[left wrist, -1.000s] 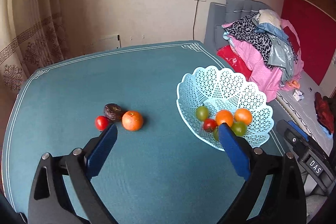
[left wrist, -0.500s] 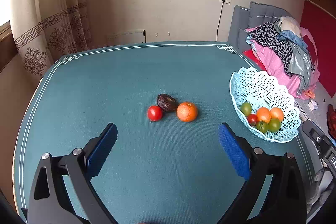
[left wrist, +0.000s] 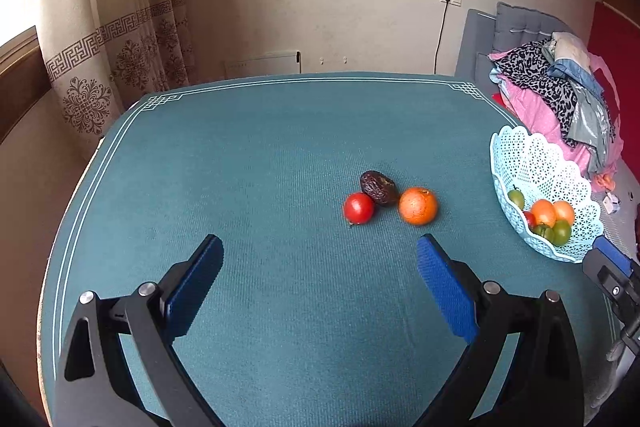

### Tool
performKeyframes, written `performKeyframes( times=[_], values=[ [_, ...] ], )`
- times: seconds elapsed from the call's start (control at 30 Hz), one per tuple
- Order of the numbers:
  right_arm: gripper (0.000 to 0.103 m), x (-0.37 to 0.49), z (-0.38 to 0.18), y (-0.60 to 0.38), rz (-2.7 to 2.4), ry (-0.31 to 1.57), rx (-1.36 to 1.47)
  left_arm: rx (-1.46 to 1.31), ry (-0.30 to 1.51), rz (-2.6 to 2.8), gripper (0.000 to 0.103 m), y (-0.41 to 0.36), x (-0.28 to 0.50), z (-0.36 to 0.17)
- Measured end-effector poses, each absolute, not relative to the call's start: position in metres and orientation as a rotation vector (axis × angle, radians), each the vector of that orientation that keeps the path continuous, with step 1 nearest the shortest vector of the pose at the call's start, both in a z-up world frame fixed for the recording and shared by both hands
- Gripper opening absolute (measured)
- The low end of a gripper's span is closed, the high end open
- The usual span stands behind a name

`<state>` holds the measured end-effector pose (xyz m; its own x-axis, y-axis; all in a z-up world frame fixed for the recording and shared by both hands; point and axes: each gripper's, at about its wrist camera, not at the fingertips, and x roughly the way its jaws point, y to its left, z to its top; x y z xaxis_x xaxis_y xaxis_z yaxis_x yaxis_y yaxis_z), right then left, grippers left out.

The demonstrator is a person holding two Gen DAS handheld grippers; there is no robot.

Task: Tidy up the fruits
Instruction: 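Move both open grippers back toward the remaining fruit on the table, then grasp the orange with the right gripper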

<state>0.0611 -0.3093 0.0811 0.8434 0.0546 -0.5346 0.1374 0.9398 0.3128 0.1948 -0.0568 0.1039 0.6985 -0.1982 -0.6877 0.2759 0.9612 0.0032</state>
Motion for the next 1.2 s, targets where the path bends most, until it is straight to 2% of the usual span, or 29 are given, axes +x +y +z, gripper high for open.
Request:
performKeyframes(
  times=[0.23, 0.47, 0.67, 0.9, 1.2],
  values=[
    [0.073, 0.077, 0.076, -0.274, 0.119, 0.557, 0.319, 0.131, 0.744, -0.237, 0.098, -0.05, 0.205, 0.096],
    [0.072, 0.112, 0.059, -0.244, 0.151, 0.638, 0.247, 0.118, 0.75, -0.225, 0.098, -0.043, 0.212, 0.089],
    [0.059, 0.15, 0.046, -0.228, 0.115, 0.676, 0.164, 0.097, 0.759, -0.213, 0.098, -0.035, 0.22, 0.085],
    [0.05, 0.194, 0.034, -0.222, 0.03, 0.734, 0.105, 0.088, 0.759, -0.203, 0.098, -0.031, 0.224, 0.081],
    [0.049, 0.235, 0.024, -0.219, -0.01, 0.776, 0.082, 0.079, 0.777, -0.195, 0.098, -0.027, 0.234, 0.071]
  ],
)
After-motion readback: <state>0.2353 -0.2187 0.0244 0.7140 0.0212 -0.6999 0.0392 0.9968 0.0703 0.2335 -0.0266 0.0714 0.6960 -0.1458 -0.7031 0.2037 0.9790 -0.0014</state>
